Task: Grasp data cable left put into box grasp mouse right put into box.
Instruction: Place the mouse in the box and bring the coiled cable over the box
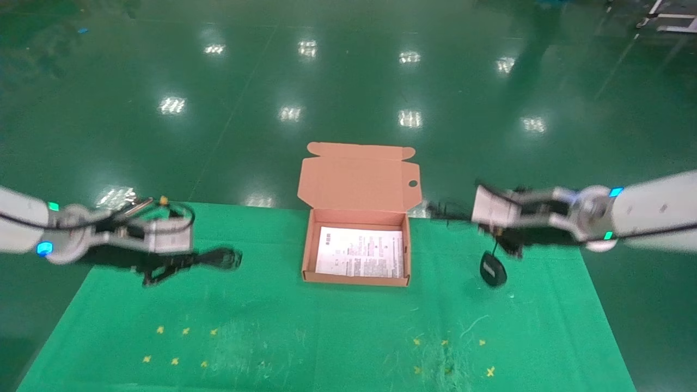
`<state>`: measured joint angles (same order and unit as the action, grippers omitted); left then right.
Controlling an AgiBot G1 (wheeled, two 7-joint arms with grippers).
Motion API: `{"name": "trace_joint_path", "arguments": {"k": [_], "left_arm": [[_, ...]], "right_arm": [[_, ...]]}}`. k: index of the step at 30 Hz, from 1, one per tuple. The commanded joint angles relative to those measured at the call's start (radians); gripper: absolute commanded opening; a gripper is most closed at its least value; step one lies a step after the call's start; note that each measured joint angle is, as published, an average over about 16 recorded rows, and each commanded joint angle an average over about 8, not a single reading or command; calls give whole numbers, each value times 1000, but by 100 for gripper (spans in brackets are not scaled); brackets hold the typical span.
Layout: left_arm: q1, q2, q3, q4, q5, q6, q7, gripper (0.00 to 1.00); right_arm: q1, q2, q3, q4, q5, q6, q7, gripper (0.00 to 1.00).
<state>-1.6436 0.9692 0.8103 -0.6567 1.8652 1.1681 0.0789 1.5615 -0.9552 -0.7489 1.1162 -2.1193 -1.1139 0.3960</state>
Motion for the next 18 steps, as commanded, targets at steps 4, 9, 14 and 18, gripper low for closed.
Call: {"name": "trace_joint_path", "arguments": {"k": [4, 9, 14, 18], "left_arm": [[-35, -31, -14, -156, 18, -29, -49, 0], [-70, -17, -30, -235, 52, -97, -105, 0], [-120, 20, -45, -235, 79, -163, -130, 0], [-156, 53, -56, -204, 91, -212, -124, 0]], "right_arm": [[78, -34, 36, -7, 2, 46, 23, 0], [151, -117, 62, -62, 33, 110, 2, 0], [224, -219, 76, -162, 70, 177, -61, 0], [280, -295, 85, -259, 101, 231, -135, 0]]}}
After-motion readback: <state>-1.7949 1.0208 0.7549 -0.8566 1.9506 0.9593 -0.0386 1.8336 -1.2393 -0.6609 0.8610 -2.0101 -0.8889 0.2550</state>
